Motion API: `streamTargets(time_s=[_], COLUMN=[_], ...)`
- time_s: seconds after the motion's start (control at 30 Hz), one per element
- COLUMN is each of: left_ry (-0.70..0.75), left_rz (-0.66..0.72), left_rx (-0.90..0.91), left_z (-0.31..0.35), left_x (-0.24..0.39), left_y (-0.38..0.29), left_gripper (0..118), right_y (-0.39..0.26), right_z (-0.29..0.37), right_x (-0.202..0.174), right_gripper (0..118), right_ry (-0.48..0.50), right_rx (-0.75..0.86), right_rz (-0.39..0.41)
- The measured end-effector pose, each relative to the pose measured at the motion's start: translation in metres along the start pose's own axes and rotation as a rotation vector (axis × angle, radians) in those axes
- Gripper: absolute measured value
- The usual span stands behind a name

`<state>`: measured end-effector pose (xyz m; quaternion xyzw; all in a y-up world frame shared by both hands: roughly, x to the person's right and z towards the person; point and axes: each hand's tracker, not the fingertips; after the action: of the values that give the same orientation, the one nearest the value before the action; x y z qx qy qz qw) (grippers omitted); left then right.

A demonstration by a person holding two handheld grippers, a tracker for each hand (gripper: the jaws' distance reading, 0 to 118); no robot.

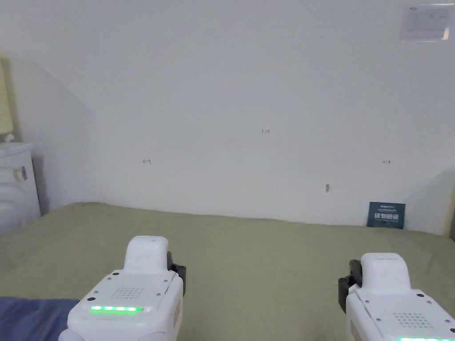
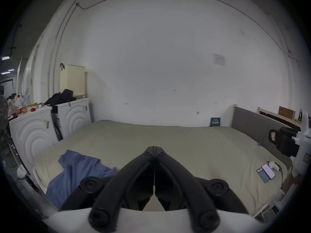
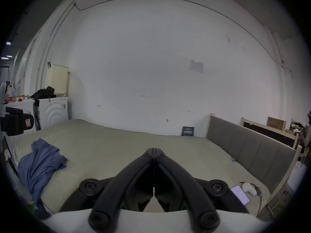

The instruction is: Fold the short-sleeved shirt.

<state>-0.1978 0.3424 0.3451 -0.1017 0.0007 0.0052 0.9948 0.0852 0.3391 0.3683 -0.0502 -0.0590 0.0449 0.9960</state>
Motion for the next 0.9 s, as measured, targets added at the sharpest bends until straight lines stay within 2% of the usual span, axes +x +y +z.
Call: streamTargets(time_s=[0.17,0.4,0.5,0.63,0.9], left_ry=[0.178,0.445,0.524,0.564,0.542], left_rz=[0.028,0.058,0.065,0.079,0.107], left_rx=[-0.011,-0.031,-0.048,-0.066,-0.121], left_z=[0.018,0.075,0.094,0.097,0.059], left_x=[-0.077,-0.184,-0.213,-0.234,-0.251], left_y=[-0.001,-0.010,-0.015,-0.023,-0.041], left_gripper=[0,0,0,0,0], right_y=[-0.002,0.002,0.004,0.005,-0.011], right_z=[-0.027,-0.030,-0.023,-0.011,-0.034], right_x=[-0.068,-0.192,-0.232,-0.259,-0.266], right_gripper=[0,0,0,0,0], right_ry=[0.181,0.486,0.564,0.604,0.609], right_rx=[-0.020,-0.025,-0.026,-0.031,-0.071], right_rz=[-0.018,-0.034,-0.038,-0.023,-0.008])
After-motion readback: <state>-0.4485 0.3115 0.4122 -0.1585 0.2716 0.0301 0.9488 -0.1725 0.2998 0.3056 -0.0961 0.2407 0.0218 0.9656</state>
